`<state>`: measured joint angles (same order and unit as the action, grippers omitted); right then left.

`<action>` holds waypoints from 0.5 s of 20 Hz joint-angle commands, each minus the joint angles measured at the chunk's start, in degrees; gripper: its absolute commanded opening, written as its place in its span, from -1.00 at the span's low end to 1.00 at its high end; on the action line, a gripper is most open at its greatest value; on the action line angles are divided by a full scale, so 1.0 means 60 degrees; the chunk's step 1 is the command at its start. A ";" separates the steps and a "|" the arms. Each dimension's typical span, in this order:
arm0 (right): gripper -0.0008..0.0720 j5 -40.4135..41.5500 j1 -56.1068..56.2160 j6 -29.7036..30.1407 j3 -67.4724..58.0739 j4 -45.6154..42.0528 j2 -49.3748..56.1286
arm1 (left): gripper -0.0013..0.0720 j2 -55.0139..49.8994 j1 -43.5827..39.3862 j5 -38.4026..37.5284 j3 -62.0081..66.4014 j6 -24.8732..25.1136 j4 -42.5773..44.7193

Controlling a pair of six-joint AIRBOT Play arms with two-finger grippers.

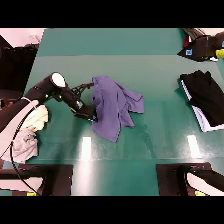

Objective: Fold the shirts.

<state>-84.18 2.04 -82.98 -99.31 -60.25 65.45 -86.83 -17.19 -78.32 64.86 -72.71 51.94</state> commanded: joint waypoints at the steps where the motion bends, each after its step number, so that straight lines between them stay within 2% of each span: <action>1: -0.93 0.0044 -0.0004 -0.0004 0.0007 0.0004 -0.0007 | 0.87 0.0007 0.0004 0.0860 -0.0860 0.0102 -0.0262; 8: -0.93 0.0044 -0.0004 -0.0004 0.0004 0.0004 -0.0011 | 0.85 -0.0004 -0.0350 0.1282 -0.0860 -0.0015 -0.0306; 9: -0.93 0.0044 -0.0004 -0.0004 0.0004 0.0004 -0.0007 | 0.28 -0.0004 -0.0532 0.1348 -0.0860 -0.0015 -0.0299; 10: -0.93 0.0044 -0.0004 -0.0004 0.0004 0.0004 -0.0007 | -0.38 -0.0004 -0.0674 0.1428 -0.0856 0.0102 -0.0299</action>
<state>-83.92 2.04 -82.98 -99.29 -60.25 65.45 -86.83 -19.31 -71.48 59.90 -72.53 50.26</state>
